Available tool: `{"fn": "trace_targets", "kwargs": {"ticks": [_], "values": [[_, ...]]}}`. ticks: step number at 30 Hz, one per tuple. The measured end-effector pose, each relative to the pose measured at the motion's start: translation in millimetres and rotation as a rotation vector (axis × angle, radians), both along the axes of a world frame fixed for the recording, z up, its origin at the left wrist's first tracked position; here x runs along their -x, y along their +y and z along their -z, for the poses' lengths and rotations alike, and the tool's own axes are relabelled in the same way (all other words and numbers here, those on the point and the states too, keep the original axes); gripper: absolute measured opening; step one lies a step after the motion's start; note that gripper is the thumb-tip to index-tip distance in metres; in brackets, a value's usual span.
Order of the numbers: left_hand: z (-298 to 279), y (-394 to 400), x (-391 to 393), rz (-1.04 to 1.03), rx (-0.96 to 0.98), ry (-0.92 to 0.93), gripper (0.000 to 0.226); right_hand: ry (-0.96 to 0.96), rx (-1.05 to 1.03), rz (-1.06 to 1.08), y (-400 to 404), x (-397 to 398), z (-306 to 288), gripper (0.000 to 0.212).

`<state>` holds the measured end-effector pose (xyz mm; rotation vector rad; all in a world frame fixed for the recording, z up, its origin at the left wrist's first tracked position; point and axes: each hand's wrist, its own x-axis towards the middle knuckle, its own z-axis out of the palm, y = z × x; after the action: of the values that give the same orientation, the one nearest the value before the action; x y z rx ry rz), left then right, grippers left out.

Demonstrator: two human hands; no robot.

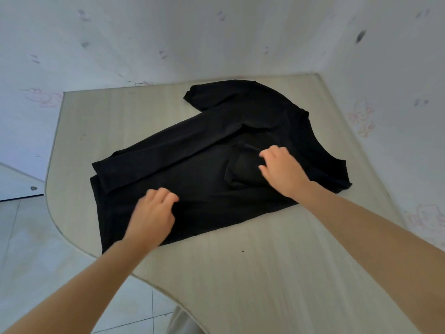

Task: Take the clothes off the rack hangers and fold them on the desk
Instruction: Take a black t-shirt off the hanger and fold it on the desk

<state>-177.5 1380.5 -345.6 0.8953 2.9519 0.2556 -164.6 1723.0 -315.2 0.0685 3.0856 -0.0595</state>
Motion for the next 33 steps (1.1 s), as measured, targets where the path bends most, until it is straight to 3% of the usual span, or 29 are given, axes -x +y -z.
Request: {"fn": "trace_targets", "kwargs": {"ticks": [4, 7, 10, 14, 22, 33], "values": [[14, 42, -22, 0.256, -0.083, -0.103, 0.045, -0.279, -0.007, 0.243, 45, 4, 5, 0.069], [25, 61, -33, 0.318, 0.017, -0.120, 0.054, -0.339, 0.018, 0.231, 62, 5, 10, 0.049], [36, 70, -35, 0.316, 0.101, -0.095, 0.056, -0.208, 0.017, 0.197, 77, 4, 13, 0.021], [39, 70, -28, 0.311, 0.140, -0.086, 0.060, -0.064, 0.054, 0.366, 99, 0, 18, 0.023], [39, 65, -8, 0.368, 0.182, -0.089, 0.069, -0.213, -0.111, 0.305, 121, -24, 40, 0.035], [15, 38, -1, 0.671, 0.309, -0.158, 0.065, -0.550, 0.089, 0.362, 87, -143, 16, 0.037]]}}
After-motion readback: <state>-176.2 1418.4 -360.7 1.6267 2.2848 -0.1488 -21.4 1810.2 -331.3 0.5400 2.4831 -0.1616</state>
